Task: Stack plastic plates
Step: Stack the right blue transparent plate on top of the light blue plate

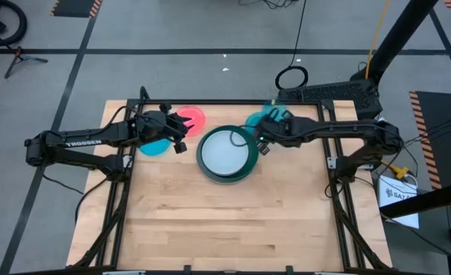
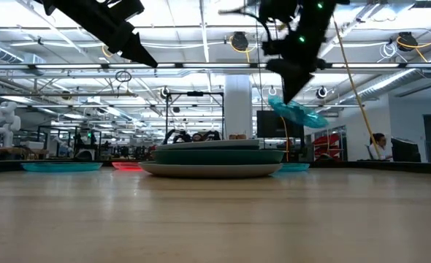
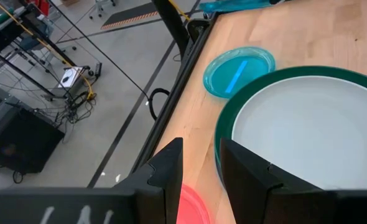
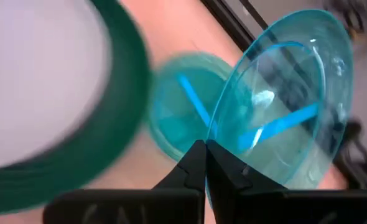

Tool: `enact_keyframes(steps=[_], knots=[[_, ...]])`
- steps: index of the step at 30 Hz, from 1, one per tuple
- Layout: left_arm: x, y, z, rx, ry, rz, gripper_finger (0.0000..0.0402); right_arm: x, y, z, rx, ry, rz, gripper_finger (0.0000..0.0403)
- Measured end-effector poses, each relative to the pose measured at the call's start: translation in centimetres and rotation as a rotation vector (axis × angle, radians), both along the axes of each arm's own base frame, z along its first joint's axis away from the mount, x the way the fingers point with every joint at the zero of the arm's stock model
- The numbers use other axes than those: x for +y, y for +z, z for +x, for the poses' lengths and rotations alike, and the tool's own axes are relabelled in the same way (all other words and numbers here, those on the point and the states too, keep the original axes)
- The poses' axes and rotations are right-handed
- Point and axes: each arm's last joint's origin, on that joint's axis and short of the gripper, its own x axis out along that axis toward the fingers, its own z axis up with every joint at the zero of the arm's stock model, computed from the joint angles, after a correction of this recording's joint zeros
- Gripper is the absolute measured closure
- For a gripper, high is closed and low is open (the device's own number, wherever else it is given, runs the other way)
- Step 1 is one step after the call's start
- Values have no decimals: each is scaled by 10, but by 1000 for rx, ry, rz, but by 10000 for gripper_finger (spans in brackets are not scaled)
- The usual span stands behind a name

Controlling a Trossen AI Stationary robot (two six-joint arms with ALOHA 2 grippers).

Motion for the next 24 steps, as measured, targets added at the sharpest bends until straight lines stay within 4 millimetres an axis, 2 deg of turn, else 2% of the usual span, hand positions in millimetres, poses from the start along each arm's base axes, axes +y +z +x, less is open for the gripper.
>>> enact_keyframes(steps=[7,12,17,24], knots=[[0,0,0,0,0,0,289,26,14,47,-57,355,8,403],[0,0,0,0,0,-1,289,42,7,69,-52,572,104,403],[0,0,0,0,0,-1,289,51,-7,80,9,640,102,403],[0,0,0,0,1,-1,289,52,-23,87,61,662,106,398]])
